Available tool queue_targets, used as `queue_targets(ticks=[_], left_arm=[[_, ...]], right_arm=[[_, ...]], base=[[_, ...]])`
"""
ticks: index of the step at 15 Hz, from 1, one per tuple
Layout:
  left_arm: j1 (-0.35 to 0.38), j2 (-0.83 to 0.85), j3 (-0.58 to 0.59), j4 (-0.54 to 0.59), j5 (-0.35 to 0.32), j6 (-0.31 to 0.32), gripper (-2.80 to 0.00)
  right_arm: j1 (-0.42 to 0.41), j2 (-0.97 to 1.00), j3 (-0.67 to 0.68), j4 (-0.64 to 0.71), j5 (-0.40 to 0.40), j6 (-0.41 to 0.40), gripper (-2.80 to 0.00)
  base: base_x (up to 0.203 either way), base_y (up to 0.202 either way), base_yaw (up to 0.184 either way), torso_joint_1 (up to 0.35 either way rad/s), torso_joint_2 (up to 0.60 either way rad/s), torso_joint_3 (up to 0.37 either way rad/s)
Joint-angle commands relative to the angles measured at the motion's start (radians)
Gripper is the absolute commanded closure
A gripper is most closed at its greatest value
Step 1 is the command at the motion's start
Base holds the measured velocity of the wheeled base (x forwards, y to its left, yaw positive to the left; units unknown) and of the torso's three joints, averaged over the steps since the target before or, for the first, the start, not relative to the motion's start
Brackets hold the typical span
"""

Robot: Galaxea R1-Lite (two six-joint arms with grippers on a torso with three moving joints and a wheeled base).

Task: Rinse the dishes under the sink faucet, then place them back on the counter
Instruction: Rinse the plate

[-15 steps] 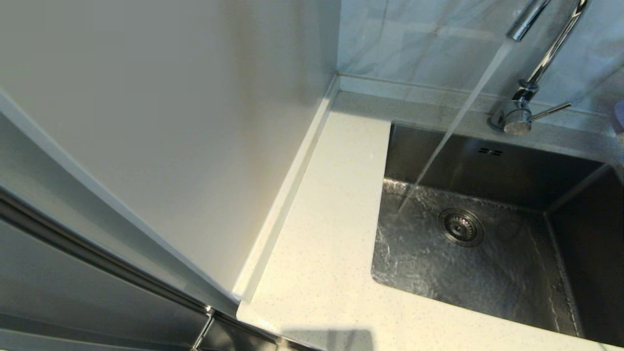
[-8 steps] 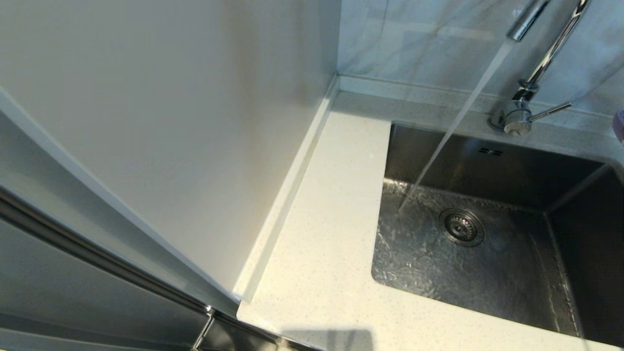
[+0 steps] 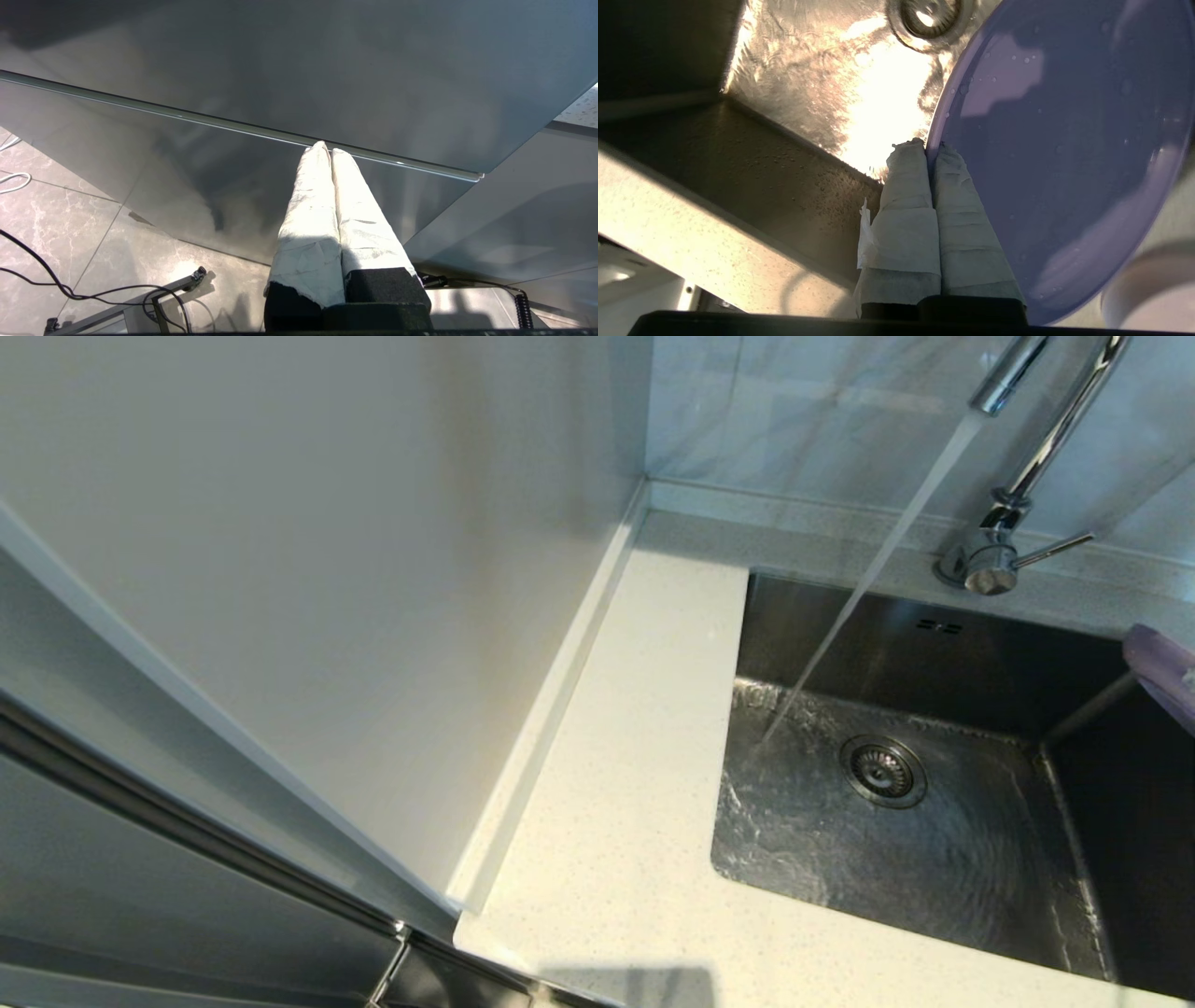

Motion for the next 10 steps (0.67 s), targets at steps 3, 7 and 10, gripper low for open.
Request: queue_targets(ticks=[3,7,10], left_arm=[[0.0,0.0,0.0,0.0,0.0,0.0,0.0],[0.0,0.0,0.0,0.0,0.0,0.0,0.0],[0.0,0.0,0.0,0.0,0.0,0.0,0.0]], right_arm=[[0.009,-0.028,0.0,0.005,0.089,-0.102,0.0],[0.023,-0.031,0.002,0.028,0.237,-0.172,0.0],[0.027,-0.038,0.003,0.11,0.372,-0.318,0.0]], base=[[0.0,0.0,0.0,0.0,0.0,0.0],[0.0,0.0,0.0,0.0,0.0,0.0],[0.0,0.0,0.0,0.0,0.0,0.0]])
